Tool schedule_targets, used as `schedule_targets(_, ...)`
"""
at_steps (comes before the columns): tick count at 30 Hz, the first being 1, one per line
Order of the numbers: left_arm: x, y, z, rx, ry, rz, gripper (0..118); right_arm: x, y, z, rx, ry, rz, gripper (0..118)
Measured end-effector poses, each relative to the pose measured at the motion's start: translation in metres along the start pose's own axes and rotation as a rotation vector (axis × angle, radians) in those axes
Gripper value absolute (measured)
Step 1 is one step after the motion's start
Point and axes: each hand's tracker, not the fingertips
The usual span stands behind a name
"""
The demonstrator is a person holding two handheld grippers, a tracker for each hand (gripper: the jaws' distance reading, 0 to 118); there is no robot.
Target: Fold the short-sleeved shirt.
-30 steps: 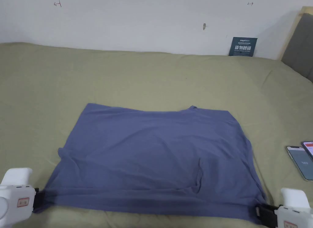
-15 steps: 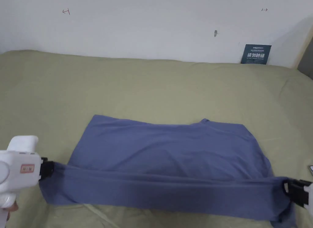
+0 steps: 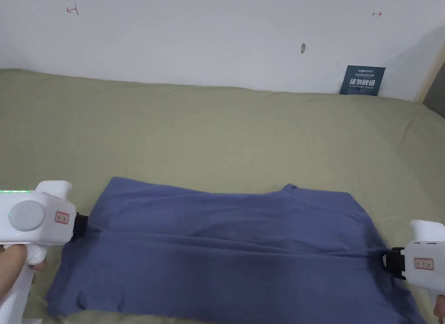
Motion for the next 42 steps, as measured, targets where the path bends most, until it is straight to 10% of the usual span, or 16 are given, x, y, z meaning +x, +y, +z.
schedule_targets(2,0.0,-0.005,-0.002,0.008,-0.002,-0.001,45,0.008,-0.004,-0.005,-0.001,0.009,-0.047,15)
schedule_targets(4,-0.003,-0.013,0.004,0.045,0.036,0.002,109,0.013,-0.008,-0.003,-0.013,0.003,-0.054,103)
schedule_targets(5,-0.005,-0.017,0.012,0.064,0.053,0.002,109,0.016,-0.018,0.003,-0.008,0.031,-0.06,117)
schedule_targets(9,-0.013,-0.043,0.048,0.071,0.067,-0.002,104,0.027,-0.038,0.025,0.048,0.005,-0.031,107)
schedule_targets(11,-0.016,-0.058,0.062,0.078,0.073,-0.007,60,0.015,-0.048,0.058,0.052,0.005,-0.026,90)
schedule_targets(13,-0.02,-0.072,0.068,0.032,0.037,0.023,0,0.015,-0.064,0.068,0.062,-0.001,-0.024,6)
schedule_targets(17,-0.022,-0.094,0.071,-0.001,0.007,0.037,1,0.024,-0.084,0.073,0.027,0.006,-0.03,0)
schedule_targets(18,-0.021,-0.098,0.07,-0.002,0.008,0.04,12,0.026,-0.088,0.07,0.027,0.002,-0.03,0)
schedule_targets(20,-0.019,-0.101,0.065,-0.021,0.006,0.049,99,0.029,-0.093,0.071,0.017,0.0,-0.028,0)
schedule_targets(21,-0.018,-0.103,0.059,-0.044,0.012,0.046,116,0.031,-0.095,0.071,0.006,0.007,-0.028,0)
schedule_targets(27,-0.007,-0.101,0.027,-0.075,0.027,0.018,114,0.023,-0.099,0.068,0.0,0.001,-0.01,0)
schedule_targets(34,0.003,-0.094,0.029,-0.057,-0.026,-0.039,29,0.033,-0.092,0.053,-0.005,0.028,-0.011,0)
schedule_targets(35,0.004,-0.094,0.029,-0.051,-0.019,-0.033,16,0.033,-0.091,0.052,0.004,0.035,-0.013,11)
schedule_targets(37,0.012,-0.094,0.031,-0.054,-0.002,-0.056,12,0.033,-0.087,0.044,-0.018,0.051,-0.016,99)
schedule_targets(38,0.013,-0.094,0.03,-0.05,0.003,-0.08,12,0.028,-0.088,0.044,-0.017,0.051,-0.011,112)
schedule_targets(42,0.01,-0.094,0.027,-0.052,-0.001,-0.058,12,0.021,-0.085,0.029,-0.039,0.032,0.021,104)
